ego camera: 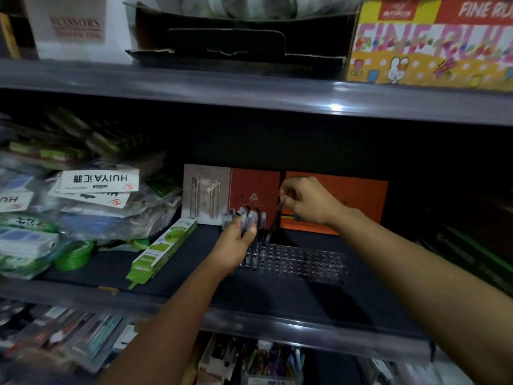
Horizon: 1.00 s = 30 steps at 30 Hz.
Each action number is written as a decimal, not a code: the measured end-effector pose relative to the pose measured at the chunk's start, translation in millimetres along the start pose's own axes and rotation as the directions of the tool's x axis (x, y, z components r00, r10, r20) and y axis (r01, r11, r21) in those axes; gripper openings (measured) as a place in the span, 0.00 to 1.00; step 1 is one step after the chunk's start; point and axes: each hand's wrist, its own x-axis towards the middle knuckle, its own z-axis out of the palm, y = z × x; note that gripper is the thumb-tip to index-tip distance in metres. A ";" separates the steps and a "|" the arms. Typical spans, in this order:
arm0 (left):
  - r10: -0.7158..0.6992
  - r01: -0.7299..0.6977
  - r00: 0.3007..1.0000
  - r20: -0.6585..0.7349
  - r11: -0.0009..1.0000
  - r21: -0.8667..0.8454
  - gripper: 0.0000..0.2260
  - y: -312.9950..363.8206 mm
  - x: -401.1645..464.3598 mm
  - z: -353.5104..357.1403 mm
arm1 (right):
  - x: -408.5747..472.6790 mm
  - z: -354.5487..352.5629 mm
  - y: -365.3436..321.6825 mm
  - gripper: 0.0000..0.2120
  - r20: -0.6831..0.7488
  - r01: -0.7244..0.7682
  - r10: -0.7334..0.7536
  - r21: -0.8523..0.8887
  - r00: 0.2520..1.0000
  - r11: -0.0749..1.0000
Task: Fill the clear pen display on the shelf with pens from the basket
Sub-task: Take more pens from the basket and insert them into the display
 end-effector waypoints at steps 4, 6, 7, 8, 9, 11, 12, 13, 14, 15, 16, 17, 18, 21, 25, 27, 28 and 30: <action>0.024 -0.023 1.000 -0.020 1.000 0.015 0.24 -5.1 1.4 -0.8 | 4.6 12.6 -0.6 0.04 0.041 0.016 -0.016 -0.003 0.999 1.000; 0.056 -0.055 0.998 -0.039 0.998 0.025 0.20 -7.9 2.2 -1.8 | 6.5 16.9 -0.3 0.04 0.059 0.012 -0.012 -0.001 0.998 1.000; 0.068 -0.067 0.996 -0.050 0.997 0.023 0.18 -7.7 1.8 -1.8 | 7.6 18.3 -0.3 0.04 0.065 0.013 -0.012 -0.005 0.998 1.000; 0.080 -0.079 0.995 -0.052 0.997 0.027 0.16 -7.9 1.8 -2.0 | 9.1 19.5 -0.1 0.04 0.069 0.013 -0.012 -0.014 0.998 1.000; 0.089 -0.088 0.995 -0.052 0.996 0.032 0.16 -9.0 2.6 -2.4 | 10.9 19.7 -0.3 0.04 0.072 0.013 -0.011 -0.024 0.997 1.000; 0.090 -0.089 0.995 -0.049 0.996 0.031 0.16 -10.7 3.3 -4.0 | 14.9 19.4 -0.1 0.05 0.080 0.007 -0.004 -0.039 0.997 0.999; 0.087 -0.086 0.995 -0.048 0.996 0.033 0.16 -11.7 3.4 -4.6 | 16.8 19.0 -0.2 0.05 0.085 0.006 -0.002 -0.049 0.996 0.999; 0.086 -0.084 0.995 -0.047 0.996 0.040 0.16 -12.7 3.8 -5.1 | 18.5 18.3 -0.4 0.04 0.096 0.007 -0.001 -0.059 0.995 0.998; 0.088 -0.086 0.995 -0.047 0.995 0.047 0.16 -13.5 4.1 -6.0 | 19.9 17.8 -0.3 0.04 0.110 0.007 0.000 -0.063 0.994 0.998; 0.089 -0.087 0.995 -0.047 0.995 0.053 0.15 -13.9 4.5 -6.8 | 21.2 17.3 0.0 0.04 0.126 0.004 0.004 -0.062 0.992 0.998; 0.093 -0.090 0.994 -0.049 0.994 0.055 0.15 -14.2 4.8 -7.7 | 21.9 16.6 0.3 0.04 0.138 0.000 0.009 -0.059 0.990 0.998; 0.097 -0.094 0.994 -0.053 0.994 0.053 0.14 -14.5 5.4 -8.4 | 22.3 16.1 0.6 0.03 0.145 -0.002 0.010 -0.058 0.989 0.998; 0.099 -0.097 0.994 -0.054 0.994 0.047 0.14 -14.9 6.0 -8.9 | 22.6 16.0 1.2 0.03 0.147 0.000 0.009 -0.059 0.989 0.998; 0.107 -0.105 0.992 -0.061 0.994 0.033 0.10 -14.3 6.7 -9.0 | 23.3 18.3 2.1 0.03 0.158 0.005 0.006 -0.065 0.987 0.998; 0.118 -0.118 0.992 -0.043 0.993 0.010 0.04 -16.9 6.4 -8.5 | 25.1 27.9 3.1 0.03 0.189 0.011 0.003 -0.076 0.982 0.997; 0.118 -0.118 0.992 -0.039 0.993 -0.007 0.05 -16.9 5.9 -8.1 | 25.4 33.9 3.5 0.03 0.203 0.013 0.006 -0.090 0.979 0.996; 0.114 -0.115 0.993 -0.038 0.993 -0.017 0.05 -16.6 5.9 -8.1 | 25.1 36.7 3.2 0.04 0.215 0.014 0.008 -0.103 0.976 0.995; 0.096 -0.097 0.995 -0.024 0.995 -0.036 0.06 -16.6 6.3 -8.3 | 24.3 42.9 2.4 0.04 0.247 0.009 0.022 -0.122 0.969 0.992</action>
